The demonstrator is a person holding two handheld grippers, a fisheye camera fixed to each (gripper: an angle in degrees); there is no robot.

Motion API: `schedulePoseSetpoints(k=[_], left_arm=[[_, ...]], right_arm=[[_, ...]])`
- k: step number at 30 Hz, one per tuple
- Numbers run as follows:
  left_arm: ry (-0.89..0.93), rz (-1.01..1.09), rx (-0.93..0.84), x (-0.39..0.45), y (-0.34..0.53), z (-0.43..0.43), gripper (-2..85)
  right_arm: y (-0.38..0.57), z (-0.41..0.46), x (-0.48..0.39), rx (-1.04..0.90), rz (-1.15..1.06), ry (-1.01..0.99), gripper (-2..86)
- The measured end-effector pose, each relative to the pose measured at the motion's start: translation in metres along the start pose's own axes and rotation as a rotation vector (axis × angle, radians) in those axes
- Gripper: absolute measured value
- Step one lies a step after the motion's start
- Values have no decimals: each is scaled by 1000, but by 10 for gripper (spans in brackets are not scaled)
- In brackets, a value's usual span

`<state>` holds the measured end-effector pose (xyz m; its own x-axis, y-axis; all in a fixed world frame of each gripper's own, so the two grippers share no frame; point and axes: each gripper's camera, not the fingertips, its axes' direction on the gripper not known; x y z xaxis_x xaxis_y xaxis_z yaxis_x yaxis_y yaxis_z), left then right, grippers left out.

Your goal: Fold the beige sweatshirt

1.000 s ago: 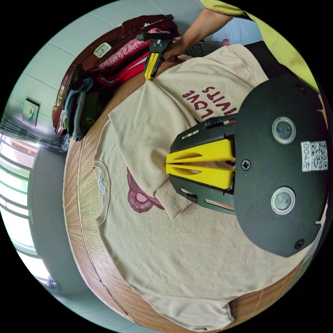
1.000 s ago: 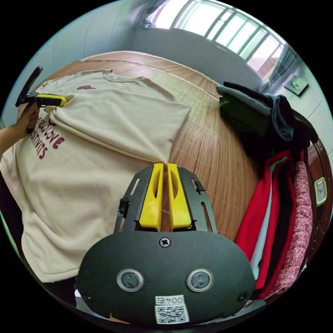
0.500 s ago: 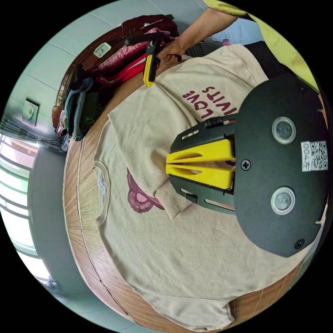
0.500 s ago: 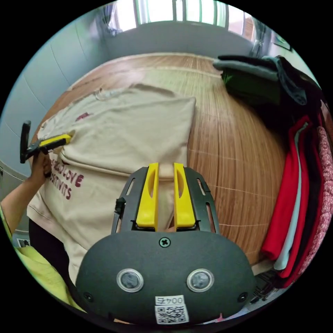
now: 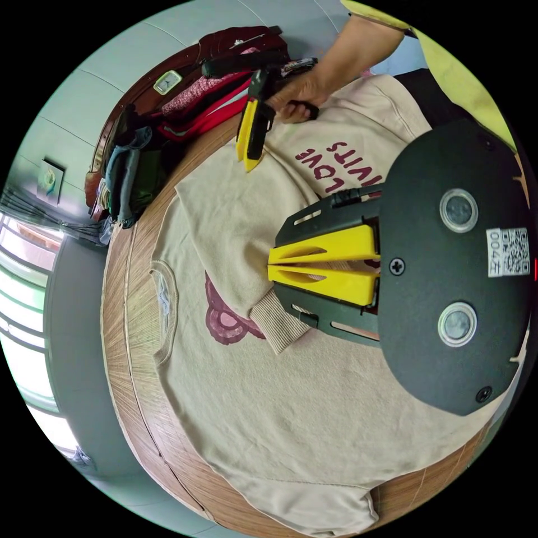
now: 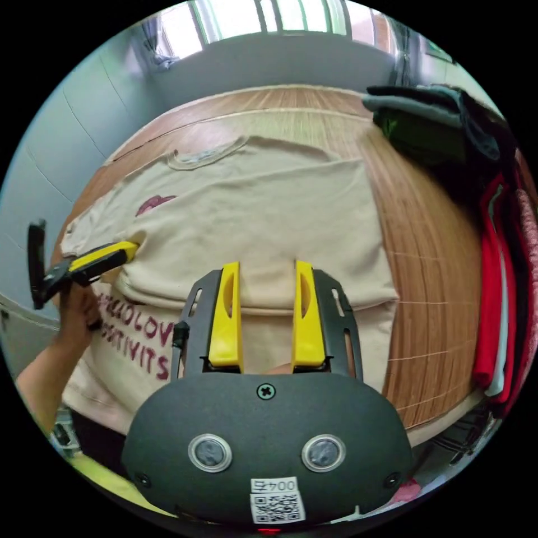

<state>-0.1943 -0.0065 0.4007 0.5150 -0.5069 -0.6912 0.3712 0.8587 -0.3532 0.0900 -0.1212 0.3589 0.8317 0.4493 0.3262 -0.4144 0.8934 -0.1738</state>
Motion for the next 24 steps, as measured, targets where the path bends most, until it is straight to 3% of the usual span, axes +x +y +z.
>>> schedulePoseSetpoints(k=[6, 10, 12, 15, 20, 24], left_arm=[[33, -26, -9, -49, 9, -21, 6], [292, -105, -3, -118, 18, -48, 8], [330, -181, 104, -157, 36, -85, 11], [288, -303, 272, -240, 78, -165, 28], [221, -686, 468, -445, 193, -292, 75], [172, -890, 501, -549, 256, -342, 102]], right_arm=[[-2, 8, -2, -9, 8, -17, 129], [-1, 12, 8, 5, 51, -69, 116], [-1, 14, 3, 3, 41, -49, 114], [-3, 18, -5, 1, 22, -15, 114], [-4, 22, -2, 5, 39, -45, 113], [-6, 26, -6, 3, 33, -30, 113]])
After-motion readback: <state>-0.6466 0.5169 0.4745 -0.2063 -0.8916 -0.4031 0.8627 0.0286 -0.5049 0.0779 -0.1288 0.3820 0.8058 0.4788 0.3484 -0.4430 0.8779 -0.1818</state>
